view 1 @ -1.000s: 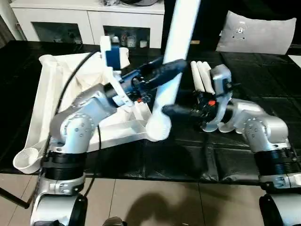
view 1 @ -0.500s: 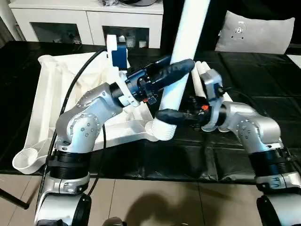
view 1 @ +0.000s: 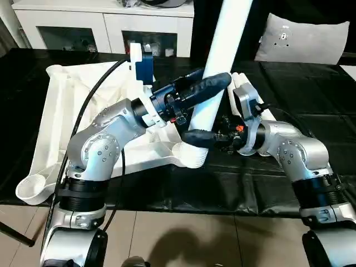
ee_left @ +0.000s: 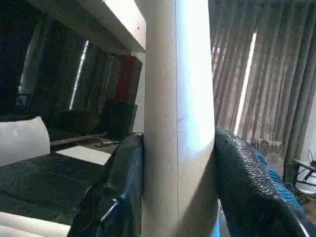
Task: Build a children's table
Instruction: Pick table leg
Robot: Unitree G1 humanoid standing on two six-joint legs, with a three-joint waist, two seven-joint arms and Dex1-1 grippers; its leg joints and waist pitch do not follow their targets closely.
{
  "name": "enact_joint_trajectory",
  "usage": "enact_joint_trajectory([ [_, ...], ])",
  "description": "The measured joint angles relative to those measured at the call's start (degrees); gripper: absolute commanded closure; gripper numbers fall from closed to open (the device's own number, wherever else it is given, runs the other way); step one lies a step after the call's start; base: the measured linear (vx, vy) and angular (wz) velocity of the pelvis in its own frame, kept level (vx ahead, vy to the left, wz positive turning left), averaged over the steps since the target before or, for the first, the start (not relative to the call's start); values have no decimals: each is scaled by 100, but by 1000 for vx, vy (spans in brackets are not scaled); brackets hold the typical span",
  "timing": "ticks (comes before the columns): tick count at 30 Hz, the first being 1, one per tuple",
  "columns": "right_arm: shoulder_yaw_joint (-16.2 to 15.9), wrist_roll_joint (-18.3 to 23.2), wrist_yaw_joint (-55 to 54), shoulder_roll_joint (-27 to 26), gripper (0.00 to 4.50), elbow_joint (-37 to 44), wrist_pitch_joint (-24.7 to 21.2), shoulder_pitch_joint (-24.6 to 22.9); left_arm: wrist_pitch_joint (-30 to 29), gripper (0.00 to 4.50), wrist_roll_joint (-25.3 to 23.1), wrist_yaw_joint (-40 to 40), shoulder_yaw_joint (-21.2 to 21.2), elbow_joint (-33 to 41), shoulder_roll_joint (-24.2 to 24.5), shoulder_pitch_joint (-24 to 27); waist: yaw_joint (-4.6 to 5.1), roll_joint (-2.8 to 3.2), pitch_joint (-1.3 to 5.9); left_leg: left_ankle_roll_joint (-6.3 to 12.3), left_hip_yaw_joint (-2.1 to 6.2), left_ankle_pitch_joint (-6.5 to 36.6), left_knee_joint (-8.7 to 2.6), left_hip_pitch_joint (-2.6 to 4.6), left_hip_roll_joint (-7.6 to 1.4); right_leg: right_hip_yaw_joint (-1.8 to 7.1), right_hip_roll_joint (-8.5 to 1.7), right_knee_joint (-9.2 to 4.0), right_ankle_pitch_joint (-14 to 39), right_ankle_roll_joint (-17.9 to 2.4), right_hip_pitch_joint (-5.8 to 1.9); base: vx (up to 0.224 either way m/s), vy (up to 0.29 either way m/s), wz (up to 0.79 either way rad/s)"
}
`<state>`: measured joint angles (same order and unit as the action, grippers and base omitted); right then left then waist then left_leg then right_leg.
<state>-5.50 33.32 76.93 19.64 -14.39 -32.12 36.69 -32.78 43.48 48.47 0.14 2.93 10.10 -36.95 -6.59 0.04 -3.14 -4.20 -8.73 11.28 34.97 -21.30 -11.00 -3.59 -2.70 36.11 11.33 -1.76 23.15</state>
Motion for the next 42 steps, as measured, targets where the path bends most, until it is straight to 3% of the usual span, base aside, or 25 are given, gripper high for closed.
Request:
enact_joint_trajectory([
  [11,-53,-78,-76,-54,257,-44,38,-12,-59,268,-90,20,-89,-13,95,1,4,1,0,-2,-1,0,0,0,0,-3,-3,3,0,0,-1,0,0,0],
  [12,-58,-113,-109,-107,257,-43,53,-28,-127,212,-87,-12,-90,28,116,12,5,1,0,-2,-1,0,0,1,0,-3,-4,4,0,0,-1,0,0,0],
  [13,-62,-129,-134,-152,257,-43,87,-49,-157,198,-90,-19,-91,46,136,22,6,1,0,-2,-1,0,0,1,0,-3,-4,4,0,0,-1,0,0,0],
  [23,-206,-490,-900,-637,259,-213,421,-77,-339,138,-260,-167,-160,105,89,169,-12,1,0,-9,-8,-4,1,1,3,-11,-21,5,0,-1,-7,0,0,0],
  [30,-60,-418,-975,-718,259,-126,486,-164,-492,71,300,-439,146,107,-401,302,1,1,0,-9,-13,-4,1,0,3,-15,-26,5,-1,-1,-9,0,0,0],
  [35,107,-412,-1617,-878,259,-56,462,-467,-401,65,700,-872,495,232,-868,261,-6,1,0,-8,-13,-5,1,2,4,-17,-29,4,-1,-1,-14,0,0,0],
  [42,142,-714,-2269,-773,260,357,420,-1078,-64,65,-20,-1490,576,389,-490,481,46,8,4,-15,-13,-9,-5,4,2,-18,-29,2,-1,8,-14,0,0,0],
])
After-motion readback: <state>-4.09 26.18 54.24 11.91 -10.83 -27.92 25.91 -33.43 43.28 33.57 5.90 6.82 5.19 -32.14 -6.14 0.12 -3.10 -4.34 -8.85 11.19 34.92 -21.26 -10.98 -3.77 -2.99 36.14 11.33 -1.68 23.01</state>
